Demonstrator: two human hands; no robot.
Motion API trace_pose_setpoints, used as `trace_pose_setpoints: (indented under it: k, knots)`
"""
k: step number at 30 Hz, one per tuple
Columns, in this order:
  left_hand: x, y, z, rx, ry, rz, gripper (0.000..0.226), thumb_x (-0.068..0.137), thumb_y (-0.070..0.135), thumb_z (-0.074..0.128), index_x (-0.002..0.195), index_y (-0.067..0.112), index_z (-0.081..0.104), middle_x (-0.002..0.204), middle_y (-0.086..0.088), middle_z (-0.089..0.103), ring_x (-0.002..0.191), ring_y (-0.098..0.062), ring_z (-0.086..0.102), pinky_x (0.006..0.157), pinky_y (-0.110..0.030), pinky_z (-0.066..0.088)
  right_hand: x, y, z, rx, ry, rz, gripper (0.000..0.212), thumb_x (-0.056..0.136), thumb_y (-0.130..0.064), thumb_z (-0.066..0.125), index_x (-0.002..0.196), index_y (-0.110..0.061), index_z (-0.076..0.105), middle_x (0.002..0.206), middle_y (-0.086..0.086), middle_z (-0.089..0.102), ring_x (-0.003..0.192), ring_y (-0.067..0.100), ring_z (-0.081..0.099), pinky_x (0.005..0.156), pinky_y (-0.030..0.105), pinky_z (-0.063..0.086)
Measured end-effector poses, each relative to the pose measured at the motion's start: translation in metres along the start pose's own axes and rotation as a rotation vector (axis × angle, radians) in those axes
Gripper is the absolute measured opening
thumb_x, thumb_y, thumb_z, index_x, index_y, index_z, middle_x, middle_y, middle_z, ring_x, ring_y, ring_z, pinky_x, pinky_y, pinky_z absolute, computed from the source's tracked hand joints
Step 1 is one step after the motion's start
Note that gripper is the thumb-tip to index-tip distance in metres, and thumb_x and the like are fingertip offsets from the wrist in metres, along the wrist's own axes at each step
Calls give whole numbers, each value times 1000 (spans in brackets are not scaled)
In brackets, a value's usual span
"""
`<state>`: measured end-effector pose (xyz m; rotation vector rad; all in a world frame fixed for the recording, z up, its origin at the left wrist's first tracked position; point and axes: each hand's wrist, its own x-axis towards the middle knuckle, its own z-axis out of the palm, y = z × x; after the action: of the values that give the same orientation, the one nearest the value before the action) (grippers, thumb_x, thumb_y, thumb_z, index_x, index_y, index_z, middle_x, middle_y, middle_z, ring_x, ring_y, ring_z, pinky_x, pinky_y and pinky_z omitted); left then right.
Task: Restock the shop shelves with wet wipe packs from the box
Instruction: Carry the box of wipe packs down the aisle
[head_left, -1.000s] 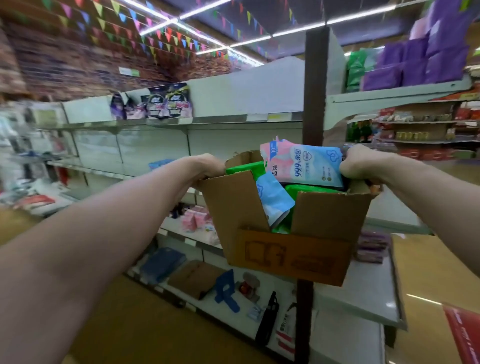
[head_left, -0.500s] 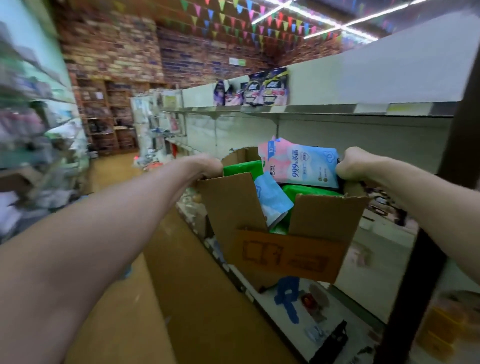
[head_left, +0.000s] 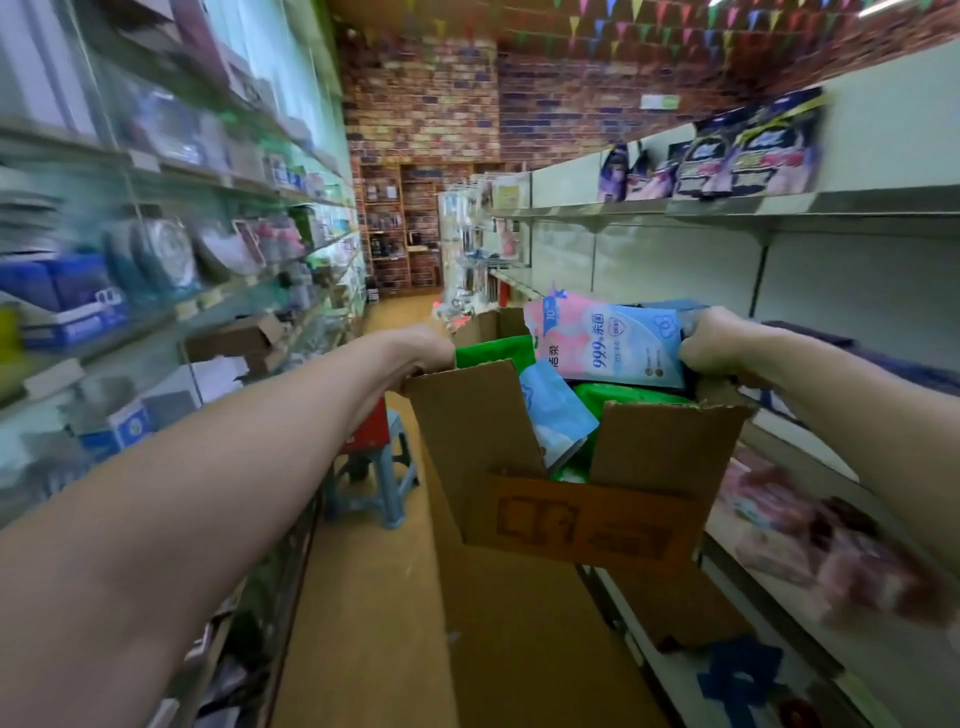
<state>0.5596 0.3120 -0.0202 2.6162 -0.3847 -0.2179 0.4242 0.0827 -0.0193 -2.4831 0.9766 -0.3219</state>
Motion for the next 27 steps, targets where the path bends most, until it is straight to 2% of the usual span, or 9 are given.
trace_pose_setpoints:
  k: [2,6,11,15,20,22,24,27]
  knots:
    - [30,-12,-8,-14,3,-29,23,99,15,47,79,7,51,74,-6,53,59,-15,51,49,-25,40,25,-21,15,-22,13,-30,12,96,-11,47,90,0,47,81,14,51,69,23,51,56,31,41]
    - [91,-35,-25,-18,24,-46,24,99,15,49,76,8,50,77,-5,54,62,-14,51,53,-23,42,73,-63,40,-49,-11,-79,23,97,-8,42,74,-3,43,73,12,47,61,20,44,48,29,34]
    - [158,-60,-46,-16,65,-66,24,98,16,51,75,10,50,77,-5,53,61,-13,49,55,-22,41,131,-113,68,-43,-23,-119,12,96,-7,42,90,2,48,74,12,48,61,21,45,48,29,34]
    - [199,-81,-57,-43,89,-111,20,96,15,55,78,8,53,82,-6,57,60,-13,51,48,-21,40,171,-149,90,-48,-55,-161,13,96,-4,43,84,1,46,73,12,46,60,20,44,47,28,32]
    - [248,-104,-68,-106,128,-183,12,94,15,58,89,4,57,77,-6,57,57,-14,52,44,-24,37,229,-191,126,-48,-83,-203,13,95,-3,44,85,4,49,73,14,48,60,22,46,47,28,37]
    - [269,-112,-72,-98,154,-208,13,95,16,56,89,4,55,75,-6,56,56,-13,51,43,-24,36,256,-208,142,-30,-91,-221,14,93,-4,44,92,8,53,79,19,55,63,26,52,55,31,47]
    - [292,-120,-75,-96,190,-235,18,96,16,54,82,5,50,74,-6,54,57,-13,49,44,-24,37,282,-225,157,-17,-105,-240,17,93,-5,44,97,9,54,88,23,60,68,30,55,63,37,51]
    - [331,-128,-84,-100,214,-252,21,96,14,54,79,8,44,79,-7,53,62,-14,50,48,-24,40,320,-250,176,-5,-138,-285,13,94,-6,44,90,4,51,84,19,56,66,26,53,52,31,45]
